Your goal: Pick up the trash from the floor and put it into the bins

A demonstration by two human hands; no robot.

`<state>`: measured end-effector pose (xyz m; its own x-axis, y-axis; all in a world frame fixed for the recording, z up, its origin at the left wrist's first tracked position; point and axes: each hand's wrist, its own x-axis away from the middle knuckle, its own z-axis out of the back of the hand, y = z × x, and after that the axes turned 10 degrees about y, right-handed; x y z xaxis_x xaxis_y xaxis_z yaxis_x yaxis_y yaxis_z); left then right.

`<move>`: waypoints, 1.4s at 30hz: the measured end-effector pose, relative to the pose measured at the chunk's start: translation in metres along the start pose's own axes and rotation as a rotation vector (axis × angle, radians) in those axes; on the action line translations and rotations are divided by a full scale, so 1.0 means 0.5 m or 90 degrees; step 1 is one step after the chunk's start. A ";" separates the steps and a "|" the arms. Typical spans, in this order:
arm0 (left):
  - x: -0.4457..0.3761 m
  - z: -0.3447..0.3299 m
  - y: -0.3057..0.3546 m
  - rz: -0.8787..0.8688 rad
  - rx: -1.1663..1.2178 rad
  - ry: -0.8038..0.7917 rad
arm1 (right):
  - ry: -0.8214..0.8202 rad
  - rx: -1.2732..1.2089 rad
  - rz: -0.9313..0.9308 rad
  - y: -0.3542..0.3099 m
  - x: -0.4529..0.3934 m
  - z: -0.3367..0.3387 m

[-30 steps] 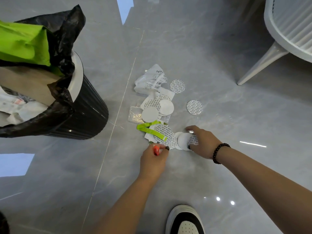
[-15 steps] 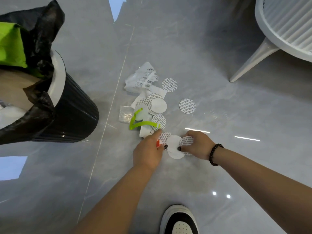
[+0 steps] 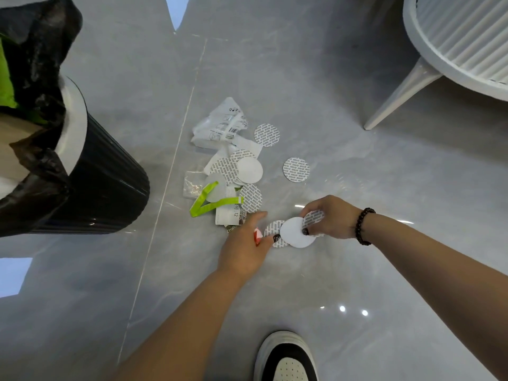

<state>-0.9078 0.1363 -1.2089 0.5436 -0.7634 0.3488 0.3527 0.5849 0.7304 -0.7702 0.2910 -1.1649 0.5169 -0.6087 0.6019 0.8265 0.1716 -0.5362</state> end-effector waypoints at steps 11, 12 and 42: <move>0.003 0.024 -0.008 0.173 0.193 0.138 | 0.290 -0.179 -0.054 -0.022 -0.086 0.033; 0.002 0.028 -0.008 0.185 0.211 0.140 | 0.298 -0.186 -0.070 -0.023 -0.098 0.032; 0.143 0.305 0.053 0.167 0.197 0.146 | 0.126 -0.546 -0.003 -0.219 0.084 -0.067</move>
<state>-0.9758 0.0555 -1.0748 0.7506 -0.5002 0.4318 -0.0439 0.6142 0.7879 -0.8464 0.2208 -1.1006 0.3998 -0.7452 0.5337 0.3349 -0.4232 -0.8419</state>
